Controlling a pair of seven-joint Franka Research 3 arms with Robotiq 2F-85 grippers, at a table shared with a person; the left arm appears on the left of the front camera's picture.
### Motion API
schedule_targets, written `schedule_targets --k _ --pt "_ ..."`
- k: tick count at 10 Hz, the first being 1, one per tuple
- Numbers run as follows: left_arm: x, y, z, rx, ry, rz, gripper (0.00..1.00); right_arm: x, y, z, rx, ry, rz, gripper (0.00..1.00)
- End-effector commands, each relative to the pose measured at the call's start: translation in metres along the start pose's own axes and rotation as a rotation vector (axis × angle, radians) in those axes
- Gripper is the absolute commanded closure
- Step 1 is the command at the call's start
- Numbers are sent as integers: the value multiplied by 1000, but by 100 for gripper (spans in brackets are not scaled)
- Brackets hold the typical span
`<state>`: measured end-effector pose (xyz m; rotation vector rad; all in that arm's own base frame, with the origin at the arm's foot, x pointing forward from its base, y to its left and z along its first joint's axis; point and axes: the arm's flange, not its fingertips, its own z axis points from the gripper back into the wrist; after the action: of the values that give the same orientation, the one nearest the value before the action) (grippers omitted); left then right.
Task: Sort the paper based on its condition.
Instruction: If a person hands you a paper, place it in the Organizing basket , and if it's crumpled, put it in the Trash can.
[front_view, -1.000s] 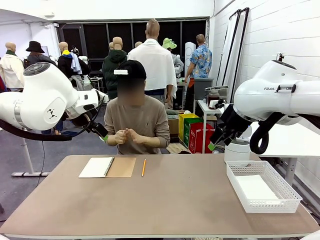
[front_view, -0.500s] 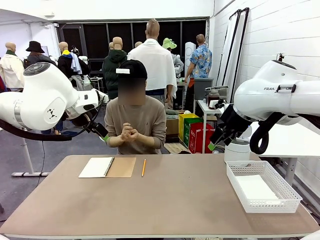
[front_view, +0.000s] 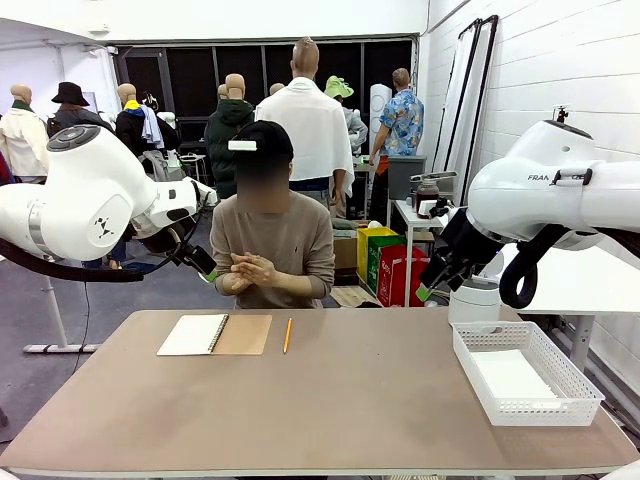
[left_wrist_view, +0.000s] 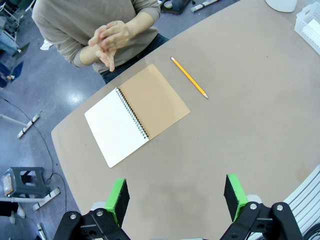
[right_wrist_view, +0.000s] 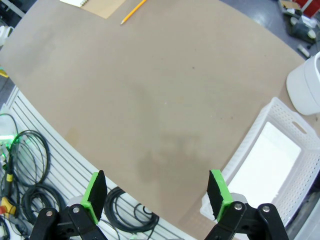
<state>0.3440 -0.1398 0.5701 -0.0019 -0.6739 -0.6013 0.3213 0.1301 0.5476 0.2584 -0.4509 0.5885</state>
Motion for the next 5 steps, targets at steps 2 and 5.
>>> schedule_targets --k 2,5 --pt "0 0 0 0 0 1 0 1 0 2 5 9 1 0" --pt "0 0 0 0 0 1 0 1 0 2 5 9 1 0"
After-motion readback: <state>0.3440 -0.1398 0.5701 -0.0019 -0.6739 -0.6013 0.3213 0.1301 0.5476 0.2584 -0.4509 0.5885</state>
